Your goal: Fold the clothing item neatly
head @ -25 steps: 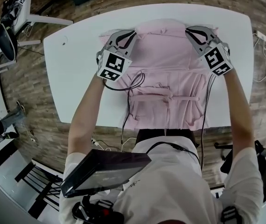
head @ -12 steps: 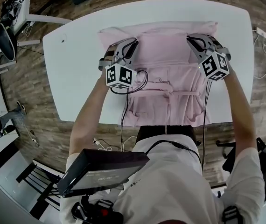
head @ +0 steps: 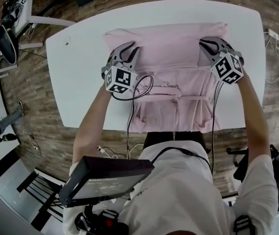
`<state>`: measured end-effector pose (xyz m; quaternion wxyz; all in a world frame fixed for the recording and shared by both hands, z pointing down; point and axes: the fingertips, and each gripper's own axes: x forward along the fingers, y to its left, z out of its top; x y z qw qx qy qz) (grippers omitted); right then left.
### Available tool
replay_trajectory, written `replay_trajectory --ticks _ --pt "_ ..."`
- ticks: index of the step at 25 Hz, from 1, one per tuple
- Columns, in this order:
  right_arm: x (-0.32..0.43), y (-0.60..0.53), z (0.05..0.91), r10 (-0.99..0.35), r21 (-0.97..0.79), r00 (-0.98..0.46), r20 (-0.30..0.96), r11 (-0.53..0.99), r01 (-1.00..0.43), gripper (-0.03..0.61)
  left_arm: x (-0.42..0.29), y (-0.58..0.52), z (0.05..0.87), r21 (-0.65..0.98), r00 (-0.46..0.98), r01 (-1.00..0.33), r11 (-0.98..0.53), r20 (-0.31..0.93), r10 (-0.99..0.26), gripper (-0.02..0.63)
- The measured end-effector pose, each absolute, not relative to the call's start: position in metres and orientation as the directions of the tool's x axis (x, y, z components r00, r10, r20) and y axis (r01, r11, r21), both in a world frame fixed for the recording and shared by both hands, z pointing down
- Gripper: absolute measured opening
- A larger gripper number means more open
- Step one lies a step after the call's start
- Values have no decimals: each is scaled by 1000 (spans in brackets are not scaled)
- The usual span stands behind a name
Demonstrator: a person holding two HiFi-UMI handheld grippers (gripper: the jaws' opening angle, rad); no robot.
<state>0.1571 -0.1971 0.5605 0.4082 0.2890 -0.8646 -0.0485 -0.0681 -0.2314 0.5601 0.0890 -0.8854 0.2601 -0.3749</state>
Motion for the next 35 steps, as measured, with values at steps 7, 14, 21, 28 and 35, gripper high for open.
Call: replay_trajectory --ticks 7,14,21,28,35 --pt "178 -197 554 -551 300 -474 687 809 -505 23 -94 -240 553 -314 555 -463 -829 626 -548 55" --pt "168 -215 535 -613 295 -478 629 757 -583 23 -94 -252 521 -276 579 -539 -796 565 -588 55" --pt "129 -240 528 -653 240 -453 607 694 -679 21 -47 -272 522 -82 622 -586 -806 592 -512 2" --pt "137 -239 568 -627 234 -348 697 658 -716 3 -53 -277 584 -100 518 -556 -825 735 -438 2" --pt "143 -244 577 -634 189 -337 696 615 -766 3 -59 -283 590 -33 557 -560 -828 725 -405 2"
